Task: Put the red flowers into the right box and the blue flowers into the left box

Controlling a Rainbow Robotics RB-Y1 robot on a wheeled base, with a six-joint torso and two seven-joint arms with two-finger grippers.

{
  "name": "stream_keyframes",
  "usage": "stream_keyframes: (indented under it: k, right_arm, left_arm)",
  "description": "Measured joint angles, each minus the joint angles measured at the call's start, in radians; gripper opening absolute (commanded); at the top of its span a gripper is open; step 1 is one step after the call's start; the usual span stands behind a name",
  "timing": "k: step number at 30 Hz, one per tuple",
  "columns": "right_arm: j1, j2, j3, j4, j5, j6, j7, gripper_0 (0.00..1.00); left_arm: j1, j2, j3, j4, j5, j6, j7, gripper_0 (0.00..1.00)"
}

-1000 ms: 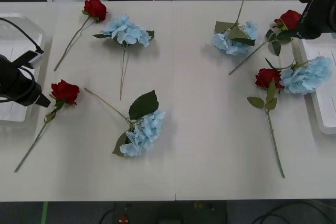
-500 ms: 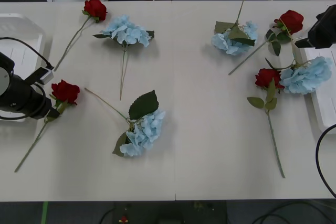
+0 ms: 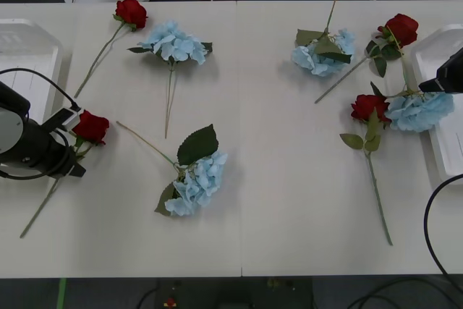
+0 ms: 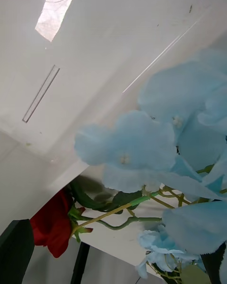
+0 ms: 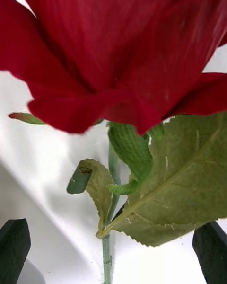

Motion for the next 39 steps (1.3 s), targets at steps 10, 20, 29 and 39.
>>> stream_keyframes:
  k: [10,20,29,39]
  right_arm:
    - [-0.04,0.042,-0.079,0.006,0.031,0.062,-0.061,1.0]
    - [-0.095,0.081,-0.151,0.009,0.102,0.059,-0.061,1.0]
    - [-0.095,0.151,-0.218,0.101,0.171,-0.03,-0.081,1.0]
    - [-0.095,0.174,-0.223,0.136,0.243,-0.06,-0.091,1.0]
  left_arm:
    - [-0.003,-0.019,-0.057,0.023,0.001,-0.004,0.087,1.0]
    - [-0.022,-0.056,-0.078,0.095,0.0,-0.008,0.088,0.0]
    - [-0.026,-0.056,-0.078,0.097,-0.001,-0.062,0.088,0.0]
    - [-0.043,-0.056,-0.05,-0.013,0.005,-0.1,0.088,0.0]
